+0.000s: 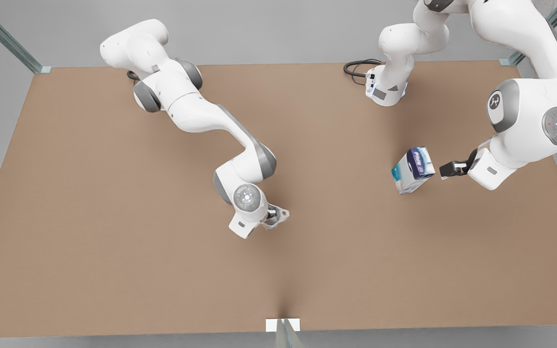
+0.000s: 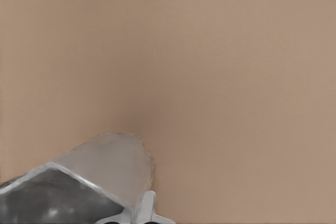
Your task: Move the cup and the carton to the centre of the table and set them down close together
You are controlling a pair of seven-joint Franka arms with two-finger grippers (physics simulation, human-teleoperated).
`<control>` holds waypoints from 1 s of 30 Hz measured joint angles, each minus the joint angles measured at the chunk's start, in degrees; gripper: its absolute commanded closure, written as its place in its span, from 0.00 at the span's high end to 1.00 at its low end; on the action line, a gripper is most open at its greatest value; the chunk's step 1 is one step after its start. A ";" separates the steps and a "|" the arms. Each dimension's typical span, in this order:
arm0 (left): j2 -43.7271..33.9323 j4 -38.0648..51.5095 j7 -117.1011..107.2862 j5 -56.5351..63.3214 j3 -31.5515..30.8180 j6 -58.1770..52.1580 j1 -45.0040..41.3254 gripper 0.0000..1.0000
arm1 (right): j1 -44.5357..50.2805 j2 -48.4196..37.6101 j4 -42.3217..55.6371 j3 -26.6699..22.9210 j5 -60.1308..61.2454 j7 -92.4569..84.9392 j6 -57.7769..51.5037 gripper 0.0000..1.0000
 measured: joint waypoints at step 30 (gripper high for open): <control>0.09 0.00 0.00 0.00 0.07 -0.87 -0.02 1.00 | 3.87 4.15 -0.36 -1.75 2.42 0.47 6.05 1.00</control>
